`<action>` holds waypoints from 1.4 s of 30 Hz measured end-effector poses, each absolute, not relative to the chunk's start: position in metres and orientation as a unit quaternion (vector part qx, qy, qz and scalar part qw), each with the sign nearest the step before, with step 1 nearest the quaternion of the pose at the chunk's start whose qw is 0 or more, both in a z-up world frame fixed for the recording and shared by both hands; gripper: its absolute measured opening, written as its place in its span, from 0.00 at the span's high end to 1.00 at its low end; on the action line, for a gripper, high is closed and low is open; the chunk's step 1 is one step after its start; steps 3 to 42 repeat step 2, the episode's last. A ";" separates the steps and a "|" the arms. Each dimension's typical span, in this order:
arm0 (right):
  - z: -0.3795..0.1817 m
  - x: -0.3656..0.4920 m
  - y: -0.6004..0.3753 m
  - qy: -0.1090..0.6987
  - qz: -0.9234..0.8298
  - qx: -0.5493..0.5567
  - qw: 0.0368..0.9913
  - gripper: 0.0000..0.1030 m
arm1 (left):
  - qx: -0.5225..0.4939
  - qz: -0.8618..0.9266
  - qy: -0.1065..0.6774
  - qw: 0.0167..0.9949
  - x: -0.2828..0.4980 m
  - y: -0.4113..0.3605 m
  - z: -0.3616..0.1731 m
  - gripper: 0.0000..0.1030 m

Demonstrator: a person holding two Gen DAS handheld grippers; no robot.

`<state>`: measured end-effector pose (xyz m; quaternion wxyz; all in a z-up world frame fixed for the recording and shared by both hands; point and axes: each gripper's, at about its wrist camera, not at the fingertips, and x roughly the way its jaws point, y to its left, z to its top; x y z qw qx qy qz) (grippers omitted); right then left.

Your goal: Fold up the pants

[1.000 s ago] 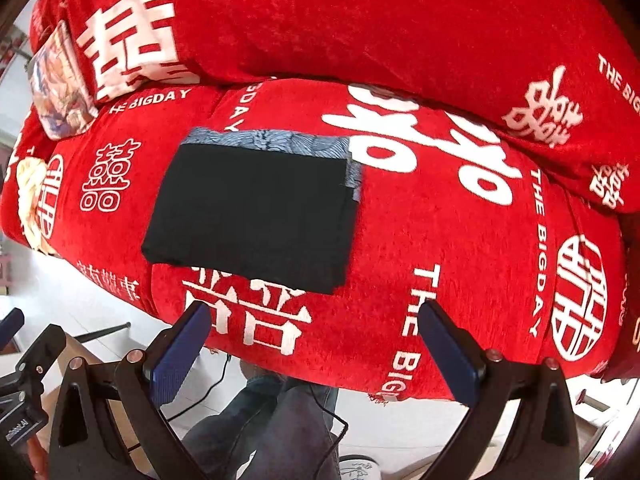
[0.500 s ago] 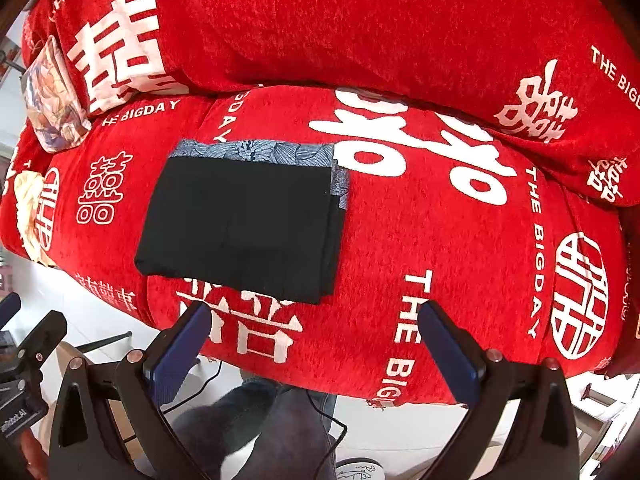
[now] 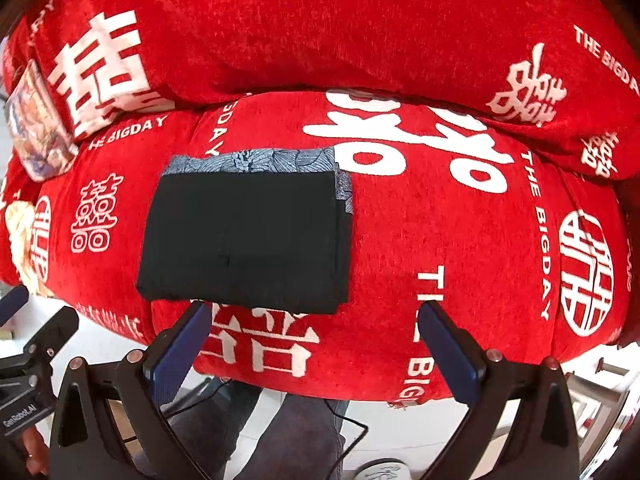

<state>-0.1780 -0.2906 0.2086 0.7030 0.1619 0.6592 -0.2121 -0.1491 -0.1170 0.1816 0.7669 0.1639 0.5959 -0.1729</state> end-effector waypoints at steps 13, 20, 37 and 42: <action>0.209 -0.178 -0.285 0.653 -0.220 0.177 0.703 0.00 | 0.163 -0.192 0.586 0.770 -0.142 -0.114 0.184 0.00; 0.209 -0.178 -0.285 0.653 -0.220 0.177 0.703 0.00 | 0.163 -0.192 0.586 0.770 -0.142 -0.114 0.184 0.00; 0.209 -0.178 -0.285 0.653 -0.220 0.177 0.703 0.00 | 0.163 -0.192 0.586 0.770 -0.142 -0.114 0.184 0.00; 0.209 -0.178 -0.285 0.653 -0.220 0.177 0.703 0.00 | 0.163 -0.192 0.586 0.770 -0.142 -0.114 0.184 0.00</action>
